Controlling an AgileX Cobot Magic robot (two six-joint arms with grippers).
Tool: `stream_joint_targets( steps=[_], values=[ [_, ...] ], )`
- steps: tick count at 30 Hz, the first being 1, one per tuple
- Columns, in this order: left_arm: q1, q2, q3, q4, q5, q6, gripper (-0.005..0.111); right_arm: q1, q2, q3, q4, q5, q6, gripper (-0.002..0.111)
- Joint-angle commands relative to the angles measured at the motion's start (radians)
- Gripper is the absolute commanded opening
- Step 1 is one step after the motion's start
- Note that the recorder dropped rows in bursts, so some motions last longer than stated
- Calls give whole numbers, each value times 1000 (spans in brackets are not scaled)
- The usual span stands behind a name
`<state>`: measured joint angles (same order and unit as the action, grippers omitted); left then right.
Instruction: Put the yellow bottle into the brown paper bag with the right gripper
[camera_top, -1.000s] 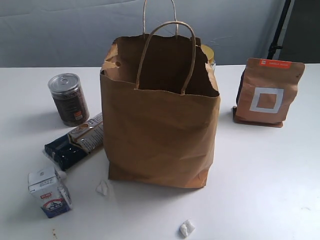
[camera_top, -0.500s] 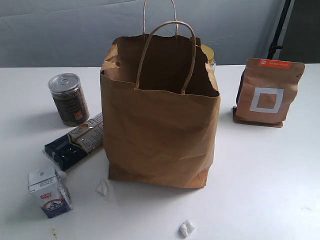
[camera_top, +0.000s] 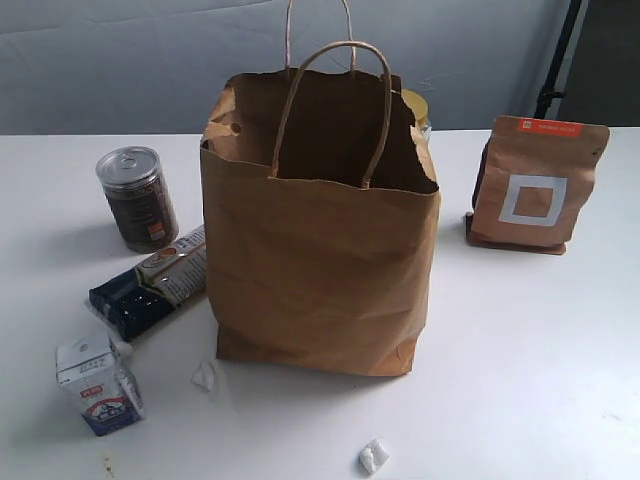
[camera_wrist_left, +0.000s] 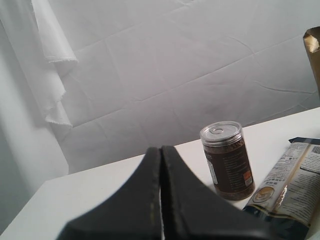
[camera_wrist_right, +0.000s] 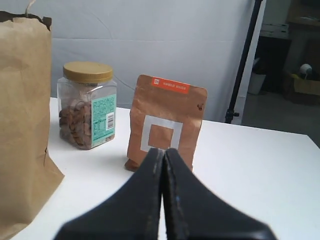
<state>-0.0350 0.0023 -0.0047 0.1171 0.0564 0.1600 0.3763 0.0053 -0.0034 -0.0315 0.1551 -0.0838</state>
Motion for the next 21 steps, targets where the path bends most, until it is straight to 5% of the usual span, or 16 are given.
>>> stream_joint_targets(
  steps=[1,16,21],
  values=[
    [-4,-2,5,-4,-6,-4,0,-8,-5,3,82,-9,-10,0],
    [-4,-2,5,-4,-6,-4,0,-8,-5,3,151,32,204,0],
    [-4,-2,5,-4,-6,-4,0,-8,-5,3,102,11,-9,0]
  ],
)
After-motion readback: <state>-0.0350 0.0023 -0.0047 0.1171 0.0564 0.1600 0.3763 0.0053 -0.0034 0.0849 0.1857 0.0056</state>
